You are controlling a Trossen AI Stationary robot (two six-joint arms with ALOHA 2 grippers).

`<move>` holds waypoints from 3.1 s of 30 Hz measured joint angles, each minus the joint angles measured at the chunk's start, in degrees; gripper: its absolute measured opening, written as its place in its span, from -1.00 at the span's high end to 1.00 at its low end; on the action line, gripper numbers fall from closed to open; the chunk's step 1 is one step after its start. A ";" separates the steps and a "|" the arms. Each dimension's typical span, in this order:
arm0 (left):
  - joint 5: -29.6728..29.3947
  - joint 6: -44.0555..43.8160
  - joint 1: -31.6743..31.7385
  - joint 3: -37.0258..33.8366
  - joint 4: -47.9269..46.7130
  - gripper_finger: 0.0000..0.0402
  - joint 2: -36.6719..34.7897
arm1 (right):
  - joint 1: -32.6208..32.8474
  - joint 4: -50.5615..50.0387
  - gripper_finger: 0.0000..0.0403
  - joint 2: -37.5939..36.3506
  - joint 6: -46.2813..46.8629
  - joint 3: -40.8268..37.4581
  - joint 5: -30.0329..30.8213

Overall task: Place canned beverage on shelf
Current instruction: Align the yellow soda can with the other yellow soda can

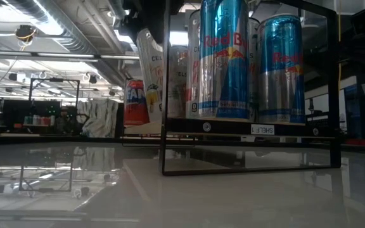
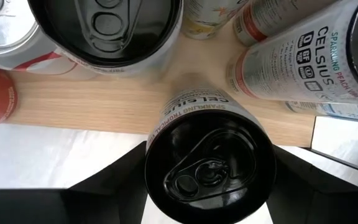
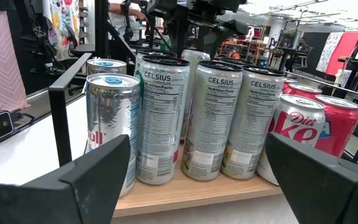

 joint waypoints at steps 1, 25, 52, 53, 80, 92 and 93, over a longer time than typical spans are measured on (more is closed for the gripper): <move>-0.01 -0.02 0.00 0.00 0.00 -0.17 0.00 | 0.00 0.00 -0.82 -0.01 0.00 0.00 -0.01; 0.97 0.01 0.00 -0.02 5.95 -0.47 0.07 | 0.00 0.02 -0.82 0.00 0.00 0.00 -0.09; 0.40 0.09 0.19 13.30 -12.28 -0.46 -2.16 | 0.00 0.04 -0.82 0.01 0.00 0.00 -0.11; -0.10 -0.46 -0.32 13.80 -13.81 -0.46 -2.27 | 0.00 0.04 -0.82 -0.01 0.00 0.00 -0.11; -10.81 -17.02 -12.80 -11.08 4.82 0.45 -2.03 | 0.00 0.04 -0.82 -0.01 0.00 0.00 -0.11; -18.19 -16.64 -12.41 -15.93 10.70 0.98 -2.03 | 0.00 0.04 -0.82 -0.01 0.00 0.00 -0.11; -18.75 -16.61 -12.37 -16.07 11.19 0.98 -2.03 | 0.00 0.04 -0.82 -0.01 0.00 0.00 -0.11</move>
